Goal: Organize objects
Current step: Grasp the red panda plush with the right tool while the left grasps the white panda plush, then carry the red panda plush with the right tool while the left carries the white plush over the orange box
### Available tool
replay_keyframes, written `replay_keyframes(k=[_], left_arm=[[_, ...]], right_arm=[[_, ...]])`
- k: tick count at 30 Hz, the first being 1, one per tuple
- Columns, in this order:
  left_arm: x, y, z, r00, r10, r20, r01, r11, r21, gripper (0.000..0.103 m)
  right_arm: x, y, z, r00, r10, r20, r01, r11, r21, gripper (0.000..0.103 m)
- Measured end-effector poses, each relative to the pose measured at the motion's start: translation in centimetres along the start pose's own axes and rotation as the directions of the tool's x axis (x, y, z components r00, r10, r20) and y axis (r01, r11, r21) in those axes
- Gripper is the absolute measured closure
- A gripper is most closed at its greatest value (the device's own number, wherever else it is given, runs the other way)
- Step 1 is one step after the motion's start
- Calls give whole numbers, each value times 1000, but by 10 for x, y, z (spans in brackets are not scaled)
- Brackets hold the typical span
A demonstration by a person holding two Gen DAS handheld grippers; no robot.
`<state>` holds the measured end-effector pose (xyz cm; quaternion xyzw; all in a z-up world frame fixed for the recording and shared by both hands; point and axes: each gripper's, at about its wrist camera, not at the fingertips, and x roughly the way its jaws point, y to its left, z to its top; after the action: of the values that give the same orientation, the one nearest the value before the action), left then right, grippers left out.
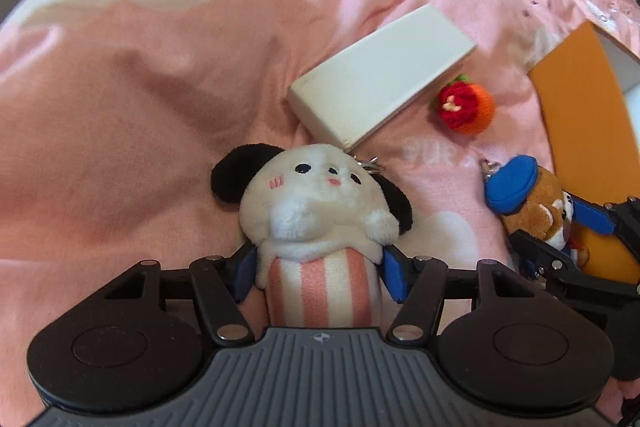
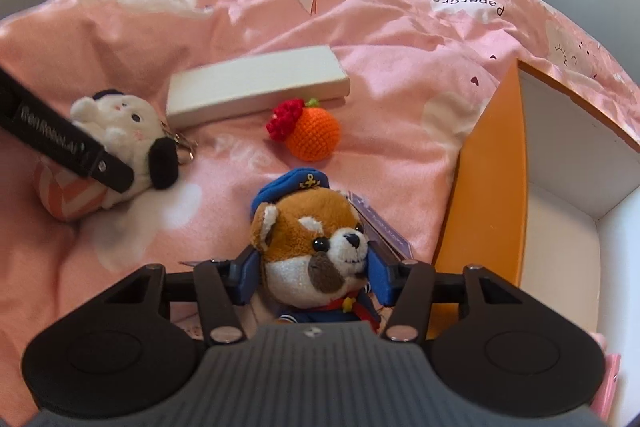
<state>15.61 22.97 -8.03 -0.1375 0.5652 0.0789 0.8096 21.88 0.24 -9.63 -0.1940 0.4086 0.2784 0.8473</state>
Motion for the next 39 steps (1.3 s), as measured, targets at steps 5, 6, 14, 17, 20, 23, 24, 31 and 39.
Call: replay_keyframes(k=[5, 6, 14, 17, 20, 23, 24, 31, 39], left_arm=[[-35, -10, -9, 993, -42, 107, 42, 999, 3, 32], [-44, -12, -9, 991, -48, 127, 47, 999, 5, 32], [-104, -52, -11, 947, -130, 292, 108, 990, 90, 32], [-118, -78, -9, 922, -189, 337, 151, 979, 135, 32], [-125, -107, -4, 899, -251, 359, 197, 963, 182, 32], [-125, -143, 5, 883, -295, 365, 219, 947, 236, 32], [-124, -154, 7, 880, -308, 361, 227, 942, 248, 32], [-95, -224, 27, 893, -284, 349, 185, 939, 291, 32], [-38, -267, 41, 945, -195, 261, 105, 941, 322, 32]], right_arm=[[-32, -12, 4, 993, 71, 92, -82, 989, 126, 47], [-40, -17, 5, 989, 94, 115, -112, 980, 164, 47], [-108, -56, 4, 922, 197, 332, -320, 872, 370, 47], [-135, -78, 1, 900, 164, 405, -341, 842, 417, 47], [-158, -107, -5, 883, 123, 452, -354, 808, 472, 47], [-170, -136, -12, 874, 86, 479, -361, 774, 520, 47], [-172, -146, -15, 872, 74, 483, -364, 759, 540, 47], [-149, -210, -29, 888, 27, 459, -368, 639, 675, 47], [-99, -246, -41, 928, -15, 373, -284, 619, 733, 47]])
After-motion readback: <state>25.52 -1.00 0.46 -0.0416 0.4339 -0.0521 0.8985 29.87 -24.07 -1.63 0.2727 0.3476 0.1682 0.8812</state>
